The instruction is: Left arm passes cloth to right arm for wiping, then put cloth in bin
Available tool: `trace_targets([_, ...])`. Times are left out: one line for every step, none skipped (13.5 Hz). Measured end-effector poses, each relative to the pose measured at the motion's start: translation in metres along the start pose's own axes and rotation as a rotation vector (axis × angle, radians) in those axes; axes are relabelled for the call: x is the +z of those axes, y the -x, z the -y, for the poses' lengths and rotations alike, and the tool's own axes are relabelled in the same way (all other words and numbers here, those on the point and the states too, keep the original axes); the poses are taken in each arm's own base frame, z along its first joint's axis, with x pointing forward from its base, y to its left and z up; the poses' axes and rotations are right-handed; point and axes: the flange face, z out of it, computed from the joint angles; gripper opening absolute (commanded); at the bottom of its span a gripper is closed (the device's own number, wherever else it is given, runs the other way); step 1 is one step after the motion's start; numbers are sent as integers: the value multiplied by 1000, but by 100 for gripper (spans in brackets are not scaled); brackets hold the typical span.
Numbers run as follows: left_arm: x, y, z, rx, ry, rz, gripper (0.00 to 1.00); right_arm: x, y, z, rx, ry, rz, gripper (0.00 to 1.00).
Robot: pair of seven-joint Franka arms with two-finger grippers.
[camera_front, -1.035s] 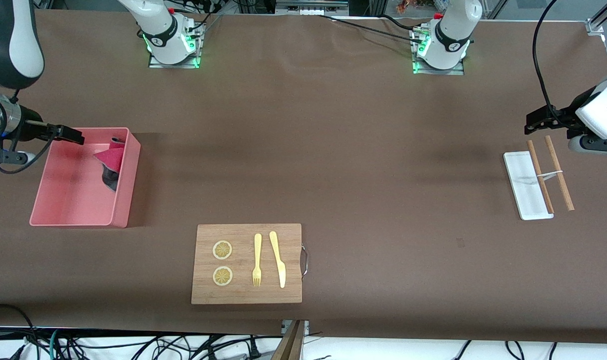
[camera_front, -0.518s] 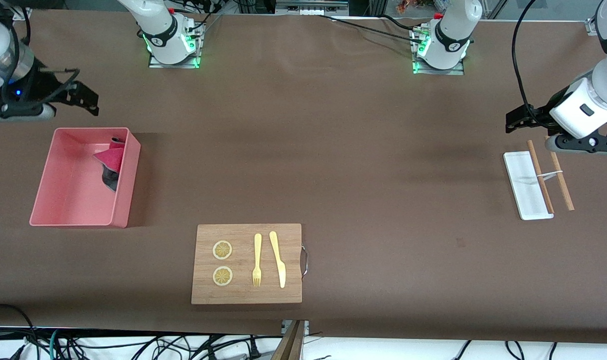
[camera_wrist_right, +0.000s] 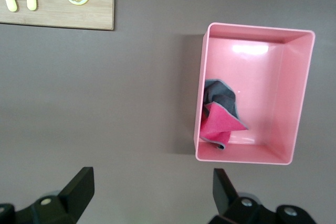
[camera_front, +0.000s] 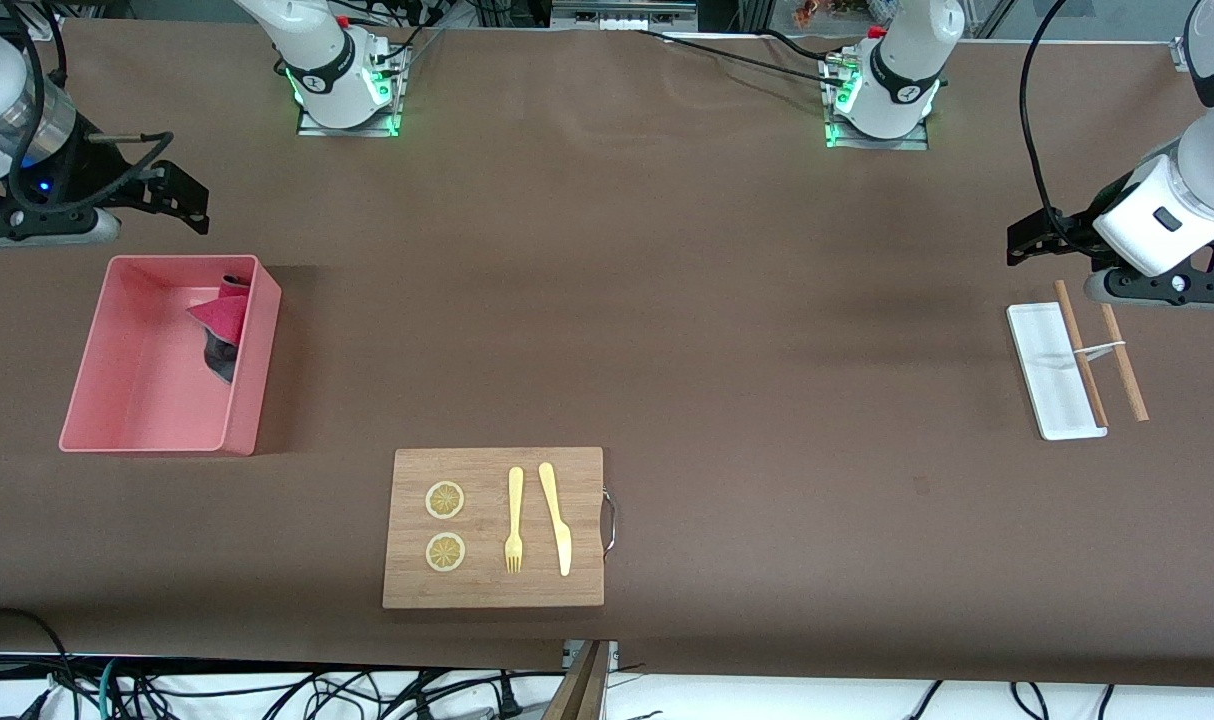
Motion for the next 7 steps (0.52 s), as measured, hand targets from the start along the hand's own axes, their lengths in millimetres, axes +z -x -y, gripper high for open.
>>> trace_targets([0,0,0,0,0,0,100,2,-1,-4,10,-17,6,100])
trace_targets([0,0,0,0,0,-1,100,3,-2,-8,16,-25,7,100])
trace_targets([0,0,0,0,0,-1,100,3,-1,-10,20,-28,7,100])
trace_targets([-1,0,0,0,0,-1,100,2,-2,-11,21,-30,6,100])
trace_targets([-1,1,0,0,0,-3,100,2,-2,-11,20,-30,6,100])
trace_targets([-2,1,0,0,0,-4,100,2,-2,-11,20,-31,5,100])
trace_targets([-3,2,0,0,-1,-6,100,1,-2,-11,18,-31,3,100])
